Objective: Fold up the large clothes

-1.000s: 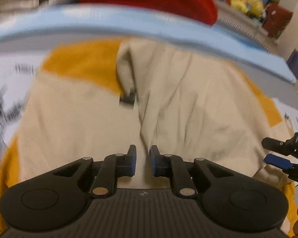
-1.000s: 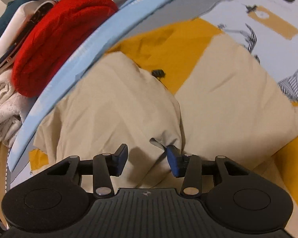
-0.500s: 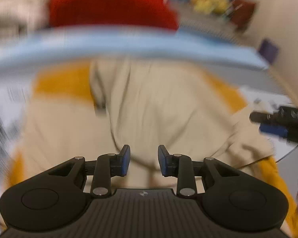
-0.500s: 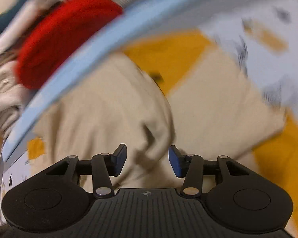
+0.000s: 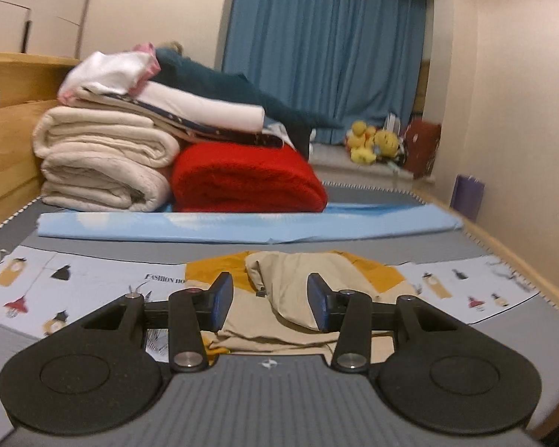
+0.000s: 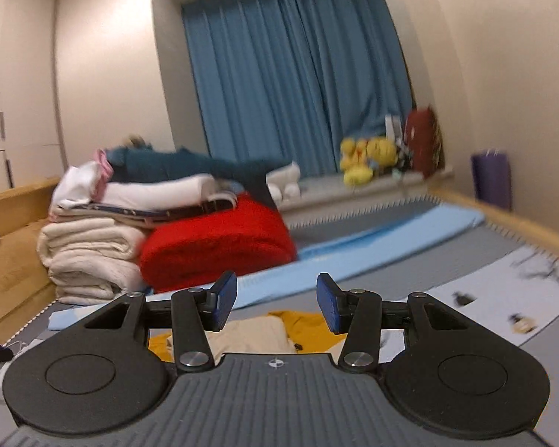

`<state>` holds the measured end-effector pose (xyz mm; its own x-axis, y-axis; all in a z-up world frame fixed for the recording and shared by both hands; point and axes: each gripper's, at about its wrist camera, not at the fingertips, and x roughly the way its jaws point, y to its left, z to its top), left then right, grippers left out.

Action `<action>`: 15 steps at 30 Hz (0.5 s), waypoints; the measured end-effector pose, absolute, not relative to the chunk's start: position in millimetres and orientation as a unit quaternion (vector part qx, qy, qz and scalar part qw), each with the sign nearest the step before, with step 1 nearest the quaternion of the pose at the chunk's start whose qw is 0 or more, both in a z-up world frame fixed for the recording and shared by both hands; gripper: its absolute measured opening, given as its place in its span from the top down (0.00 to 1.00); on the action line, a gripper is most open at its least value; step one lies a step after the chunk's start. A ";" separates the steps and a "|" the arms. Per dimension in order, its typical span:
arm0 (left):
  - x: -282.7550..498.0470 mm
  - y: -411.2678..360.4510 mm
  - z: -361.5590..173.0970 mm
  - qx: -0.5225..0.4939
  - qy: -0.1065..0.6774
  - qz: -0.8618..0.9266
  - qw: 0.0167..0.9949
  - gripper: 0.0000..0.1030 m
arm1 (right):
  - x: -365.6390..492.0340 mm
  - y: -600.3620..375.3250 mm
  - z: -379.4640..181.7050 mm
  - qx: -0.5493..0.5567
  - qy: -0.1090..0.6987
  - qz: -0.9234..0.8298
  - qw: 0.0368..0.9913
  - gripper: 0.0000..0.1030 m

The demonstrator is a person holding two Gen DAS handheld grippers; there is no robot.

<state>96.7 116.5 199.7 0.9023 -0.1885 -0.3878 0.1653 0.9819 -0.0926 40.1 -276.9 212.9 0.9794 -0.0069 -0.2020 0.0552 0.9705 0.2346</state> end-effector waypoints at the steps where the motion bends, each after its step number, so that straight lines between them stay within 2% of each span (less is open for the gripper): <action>1: 76.1 122.5 209.1 -0.031 0.198 -0.089 0.976 0.53 | 19.0 -281.6 221.4 0.115 0.093 -0.017 0.989 0.52; 9: -40.6 127.9 258.4 -0.063 0.153 -0.118 0.979 0.58 | -142.4 -321.3 270.0 0.131 0.018 -0.037 0.991 0.53; 12: -57.4 128.8 244.9 -0.079 0.155 -0.126 0.977 0.58 | -174.1 -339.0 268.4 0.143 0.015 -0.038 0.989 0.60; 15: -46.8 132.4 199.9 -0.099 0.190 -0.122 0.969 0.63 | -172.1 -355.0 243.3 0.163 0.048 -0.042 0.985 0.60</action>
<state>-46.8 132.4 199.9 0.8983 -0.2734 -0.3439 0.1985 0.9509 -0.2375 -172.1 -355.0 243.3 0.9919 -0.0663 -0.1079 0.0976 0.9431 0.3178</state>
